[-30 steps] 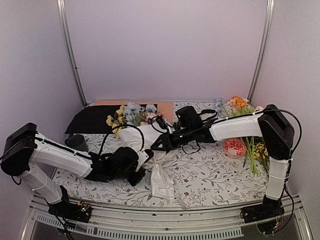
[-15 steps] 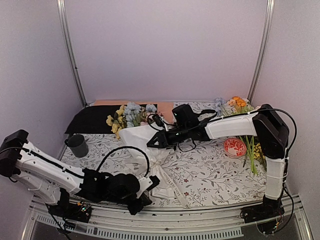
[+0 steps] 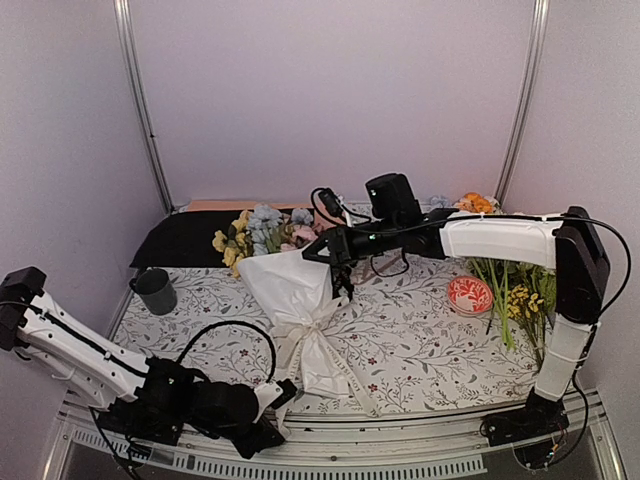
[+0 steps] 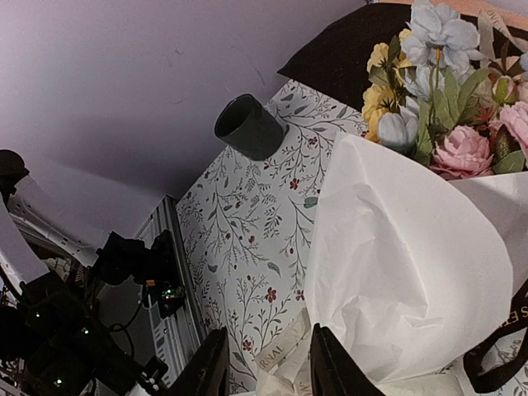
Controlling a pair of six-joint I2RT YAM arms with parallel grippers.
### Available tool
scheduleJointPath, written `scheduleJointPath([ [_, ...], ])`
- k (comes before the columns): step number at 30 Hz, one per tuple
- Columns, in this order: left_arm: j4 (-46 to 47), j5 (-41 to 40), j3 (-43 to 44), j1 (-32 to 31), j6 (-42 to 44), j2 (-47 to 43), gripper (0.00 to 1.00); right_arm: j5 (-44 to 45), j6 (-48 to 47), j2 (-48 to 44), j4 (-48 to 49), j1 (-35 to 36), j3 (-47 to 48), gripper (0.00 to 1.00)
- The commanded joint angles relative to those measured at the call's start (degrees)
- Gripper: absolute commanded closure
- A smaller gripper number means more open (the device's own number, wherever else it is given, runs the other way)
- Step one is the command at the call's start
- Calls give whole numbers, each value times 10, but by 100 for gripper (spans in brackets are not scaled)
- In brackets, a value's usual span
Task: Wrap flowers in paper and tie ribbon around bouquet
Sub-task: Adjust the ribbon on the folded bouquet.
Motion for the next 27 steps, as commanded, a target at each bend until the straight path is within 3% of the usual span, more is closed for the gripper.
scheduleJointPath([
  [1, -7, -6, -2, -17, -26, -9, 100, 37, -5, -49, -30, -24, -43, 63],
  [4, -15, -16, 0, -17, -21, -7, 98, 51, 13, -64, -36, -40, -92, 61],
  [6, -55, -42, 13, -17, -24, -12, 70, 57, 31, -72, -35, -55, -125, 56],
  [8, -98, -80, 34, -19, -19, -33, 48, 60, 44, -74, -36, -72, -147, 48],
  [13, -123, -156, 41, -5, 22, -160, 27, 52, 70, -46, -42, -93, -161, 36],
  [15, -72, -123, 4, 36, 37, -235, 29, 42, 79, -20, -32, -93, -158, 33],
  [18, -113, -137, -50, 150, -40, -345, 46, 12, 102, 16, -3, -93, -149, 31],
  [21, -152, -116, -105, 235, -106, -444, 36, -9, 132, 45, 33, -93, -149, 29],
  [23, -143, -105, -120, 247, -99, -465, 36, -23, 152, 58, 55, -91, -153, 26],
  [27, -195, -123, -81, 249, -60, -377, 26, -27, 160, 81, 55, -80, -136, 25],
])
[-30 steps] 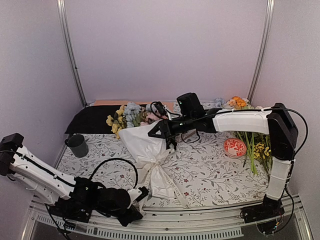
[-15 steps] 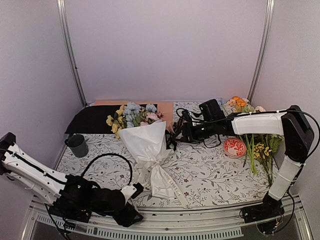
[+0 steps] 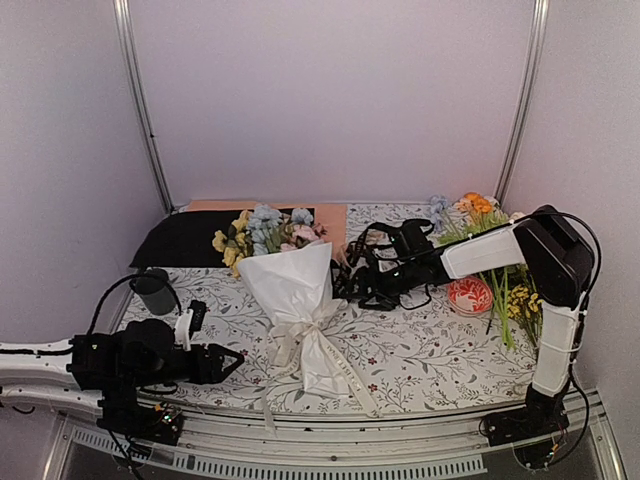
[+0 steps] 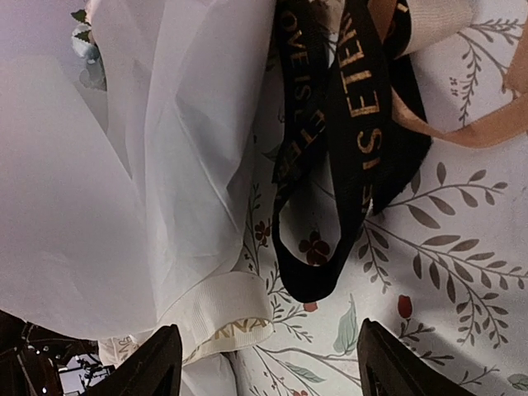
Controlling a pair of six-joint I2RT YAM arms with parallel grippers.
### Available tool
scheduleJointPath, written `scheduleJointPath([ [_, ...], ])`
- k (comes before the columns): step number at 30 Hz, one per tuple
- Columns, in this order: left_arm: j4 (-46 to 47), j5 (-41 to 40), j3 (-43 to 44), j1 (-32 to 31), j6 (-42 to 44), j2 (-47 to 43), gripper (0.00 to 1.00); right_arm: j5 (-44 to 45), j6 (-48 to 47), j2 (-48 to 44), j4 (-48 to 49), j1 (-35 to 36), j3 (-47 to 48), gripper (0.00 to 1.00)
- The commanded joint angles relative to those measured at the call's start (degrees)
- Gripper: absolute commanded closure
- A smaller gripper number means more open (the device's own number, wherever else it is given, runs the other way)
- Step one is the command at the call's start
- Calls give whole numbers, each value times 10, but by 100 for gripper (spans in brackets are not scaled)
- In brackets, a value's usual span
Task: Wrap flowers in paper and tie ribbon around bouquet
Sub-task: Adjust the ribbon on the folded bouquet, then tie the ribbon around the folded bouquet.
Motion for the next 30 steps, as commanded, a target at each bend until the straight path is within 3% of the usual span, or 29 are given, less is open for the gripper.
scheduleJointPath([
  [1, -56, -7, 46, 16, 34, 92, 22, -26, 26, 26, 37, 12, 24, 25],
  [4, -52, 4, 92, 34, 93, 214, 8, -29, 36, 36, 45, 14, 20, 27],
  [10, 80, 106, 127, 86, 216, 372, 1, -43, 46, 48, 61, 27, 23, 30],
  [17, 166, 154, 130, 144, 285, 423, 1, -54, 55, 68, 78, 31, 36, 34],
  [23, 198, 271, 130, 145, 332, 468, 1, -55, 58, 77, 82, 30, 42, 38],
  [30, 200, 207, 142, 158, 336, 491, 4, -55, 57, 79, 84, 31, 42, 47],
])
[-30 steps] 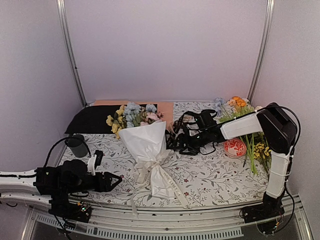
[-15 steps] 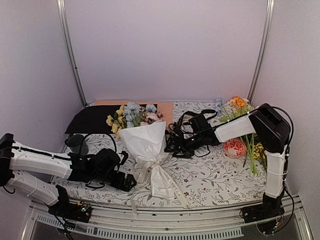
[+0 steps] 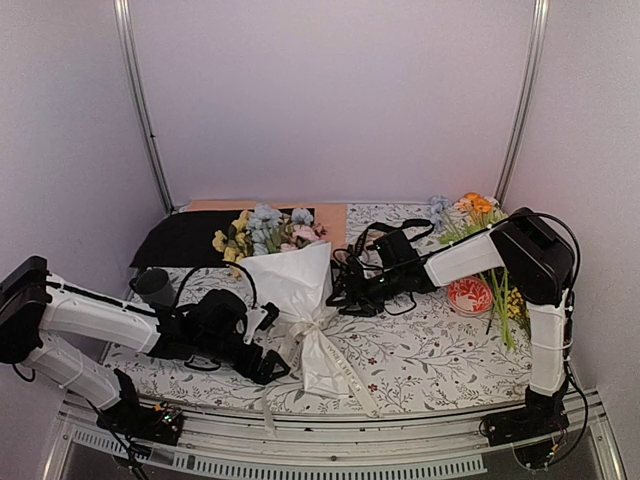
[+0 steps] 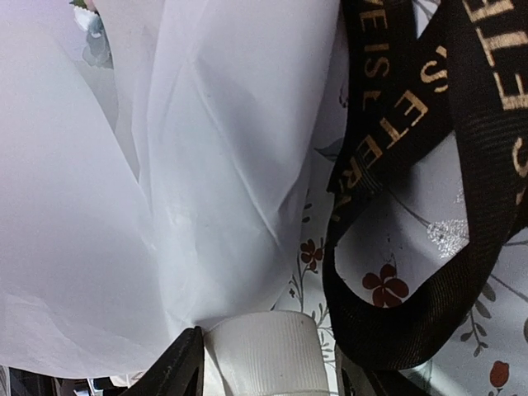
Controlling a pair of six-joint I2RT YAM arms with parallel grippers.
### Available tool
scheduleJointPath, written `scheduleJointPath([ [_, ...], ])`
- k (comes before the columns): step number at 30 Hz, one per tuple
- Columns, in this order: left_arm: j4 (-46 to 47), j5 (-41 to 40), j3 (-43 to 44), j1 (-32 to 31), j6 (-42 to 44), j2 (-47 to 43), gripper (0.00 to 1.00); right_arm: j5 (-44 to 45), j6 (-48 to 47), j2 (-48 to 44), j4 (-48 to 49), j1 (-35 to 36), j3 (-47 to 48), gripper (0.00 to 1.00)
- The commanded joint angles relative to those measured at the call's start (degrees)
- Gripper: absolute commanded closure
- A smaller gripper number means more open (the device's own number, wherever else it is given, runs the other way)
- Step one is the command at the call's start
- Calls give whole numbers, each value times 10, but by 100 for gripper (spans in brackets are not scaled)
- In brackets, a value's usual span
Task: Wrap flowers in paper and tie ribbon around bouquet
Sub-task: Tie the ribbon around the folded bouquet.
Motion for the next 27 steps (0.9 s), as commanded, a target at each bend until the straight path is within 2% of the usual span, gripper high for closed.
scheduleJointPath([
  [1, 8, -32, 24, 26, 17, 33, 6, -7, 1, 13, 14, 2, 12, 47],
  [5, -6, -56, 42, 30, 20, 72, 21, -7, 3, 15, 15, 2, 12, 48],
  [7, -12, -70, 42, 30, 21, 76, 34, -7, 2, 15, 15, 2, 12, 52],
  [9, -14, -73, 41, 30, 23, 77, 48, -7, 3, 17, 17, 1, 12, 66],
  [12, -8, -59, 40, 30, 29, 71, 83, -11, 4, 18, 21, 1, 12, 93],
  [13, -7, -57, 40, 30, 30, 66, 96, -10, 5, 14, 21, 1, 12, 98],
  [14, -9, -59, 40, 30, 30, 61, 100, -9, 4, 9, 22, 0, 12, 99],
  [20, -51, -119, 34, 36, 9, 12, 100, 8, -13, -47, 0, -1, -15, 99],
  [27, -82, -169, 34, 84, 9, -20, 100, -6, -48, -114, -25, 3, -89, 99],
])
